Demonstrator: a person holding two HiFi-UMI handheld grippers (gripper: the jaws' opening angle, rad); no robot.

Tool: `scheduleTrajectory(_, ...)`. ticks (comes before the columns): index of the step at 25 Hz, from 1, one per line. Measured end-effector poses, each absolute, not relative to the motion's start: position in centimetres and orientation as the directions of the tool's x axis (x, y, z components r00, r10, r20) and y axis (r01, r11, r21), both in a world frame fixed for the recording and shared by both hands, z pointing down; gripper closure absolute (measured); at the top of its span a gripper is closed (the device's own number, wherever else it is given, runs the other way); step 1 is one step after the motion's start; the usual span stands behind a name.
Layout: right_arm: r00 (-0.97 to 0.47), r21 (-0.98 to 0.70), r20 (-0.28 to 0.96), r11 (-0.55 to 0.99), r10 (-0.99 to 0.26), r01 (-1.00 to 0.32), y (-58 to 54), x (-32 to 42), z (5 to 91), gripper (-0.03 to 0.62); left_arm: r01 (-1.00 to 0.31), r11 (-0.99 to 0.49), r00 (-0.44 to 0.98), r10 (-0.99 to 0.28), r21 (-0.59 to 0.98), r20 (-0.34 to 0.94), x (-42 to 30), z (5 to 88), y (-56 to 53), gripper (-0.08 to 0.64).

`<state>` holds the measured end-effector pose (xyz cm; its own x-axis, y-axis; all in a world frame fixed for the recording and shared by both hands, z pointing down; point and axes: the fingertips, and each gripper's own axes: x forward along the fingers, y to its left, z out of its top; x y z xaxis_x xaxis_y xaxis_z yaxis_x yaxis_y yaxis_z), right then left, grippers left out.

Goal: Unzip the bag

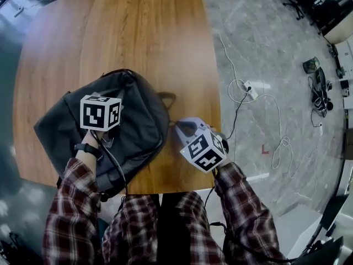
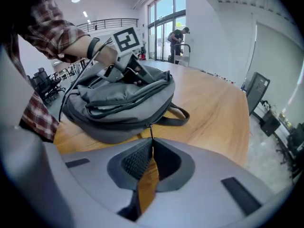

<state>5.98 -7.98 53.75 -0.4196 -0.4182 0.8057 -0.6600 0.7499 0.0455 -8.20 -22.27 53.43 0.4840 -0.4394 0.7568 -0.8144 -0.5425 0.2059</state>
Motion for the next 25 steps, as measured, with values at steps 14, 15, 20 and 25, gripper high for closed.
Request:
scheduleTrajectory(14, -0.464, 0.032, 0.799, 0.797, -0.383, -0.603, -12.9, 4.5, 53.3, 0.575, -0.304, -0.910, 0.589, 0.052, 0.281, 0.806, 1.2, 49.5, -12.0, 0.551)
scheduleTrajectory(15, -0.466, 0.023, 0.799, 0.793, -0.380, -0.608, -12.7, 4.6, 53.5, 0.575, -0.303, -0.908, 0.586, 0.061, 0.288, 0.808, 1.5, 50.1, -12.0, 0.551)
scheduleTrajectory(20, -0.481, -0.056, 0.788, 0.733, -0.384, -0.678, -11.2, 4.7, 53.9, 0.575, -0.374, -0.857, 0.647, 0.033, 0.355, 0.762, 2.0, 52.1, -13.2, 0.551)
scheduleTrajectory(25, -0.476, -0.102, 0.783, 0.672, -0.400, -0.733, -8.9, 4.8, 53.8, 0.575, -0.405, -0.841, 0.646, 0.015, 0.359, 0.763, 2.4, 52.5, -14.2, 0.551)
